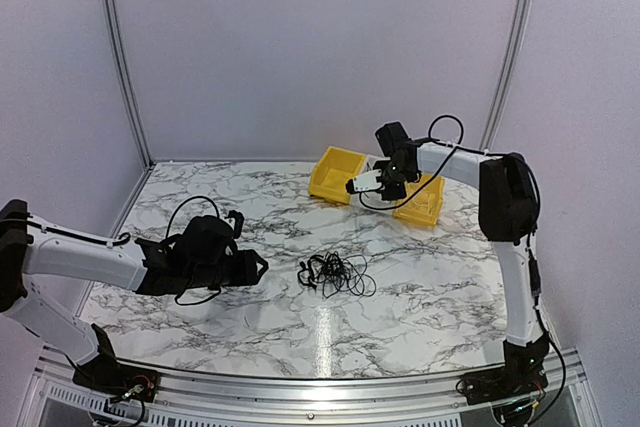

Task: Untangle the cables

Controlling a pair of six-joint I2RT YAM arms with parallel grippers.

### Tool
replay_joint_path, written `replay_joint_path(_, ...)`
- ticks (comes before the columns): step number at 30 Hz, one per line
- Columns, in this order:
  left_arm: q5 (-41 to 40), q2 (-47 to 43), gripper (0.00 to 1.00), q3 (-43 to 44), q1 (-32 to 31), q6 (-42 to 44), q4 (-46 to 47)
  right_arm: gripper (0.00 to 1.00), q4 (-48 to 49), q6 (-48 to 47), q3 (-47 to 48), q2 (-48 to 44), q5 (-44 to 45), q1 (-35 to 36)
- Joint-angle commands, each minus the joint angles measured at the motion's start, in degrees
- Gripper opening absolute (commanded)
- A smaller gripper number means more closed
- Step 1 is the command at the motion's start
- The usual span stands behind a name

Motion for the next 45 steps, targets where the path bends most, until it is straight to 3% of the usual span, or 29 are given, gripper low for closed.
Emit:
replay_joint_path(1, -0.5, -1.2, 0.48, 0.9, -0.2, -0.2, 0.3, 0.0, -2.4, 2.3, 5.6, 2.0, -1.3, -1.3)
replay_joint_path(7, -0.5, -1.0, 0.48, 1.3, -0.2, -0.6, 0.0, 0.03, 0.4, 4.5, 6.5, 2.8, -2.0, -1.7)
replay_joint_path(11, -0.3, -1.2, 0.48, 1.4, -0.2, -0.6, -0.2, 0.23, -1.3, 5.4, 7.1, 0.6, -3.3, -1.9)
replay_joint_path(19, -1.7, -2.8, 0.5, 0.4, -0.2, 0.1, -0.8, 0.59, -9.7, 6.5, 5.7, -12.7, -12.2, -3.7)
replay_joint_path(26, -3.7, 0.7, 0.53, 5.2, -0.2, 3.5, -6.5, 0.58, -13.0, 12.7, -3.9, -22.5, -22.2, -4.5)
replay_joint_path(32, 1.4, 3.8, 0.53, 11.5, -0.2, 11.8, -7.0, 0.47, -9.7, 22.6, -18.7, -31.4, -40.1, -3.8)
replay_joint_path(39, 6.0, 7.1, 0.54, 15.9, -0.7, 13.7, -7.2, 0.39, -8.5, 27.9, -30.2, -32.6, -45.3, 5.5)
replay_joint_path(40, 4.9, 7.5, 0.57, 16.0, -0.7, 12.5, -7.1, 0.39, -7.8, 28.9, -31.0, -32.4, -45.9, 6.8)
replay_joint_path(42, 1.4, 8.1, 0.84, 16.3, -0.7, 9.2, -8.4, 0.4, -6.5, 30.8, -31.9, -31.7, -46.3, 9.3)
replay_joint_path(45, -4.2, 8.3, 0.98, 16.2, -0.5, 3.1, -10.3, 0.43, -4.3, 34.8, -31.5, -29.3, -45.1, 12.0)
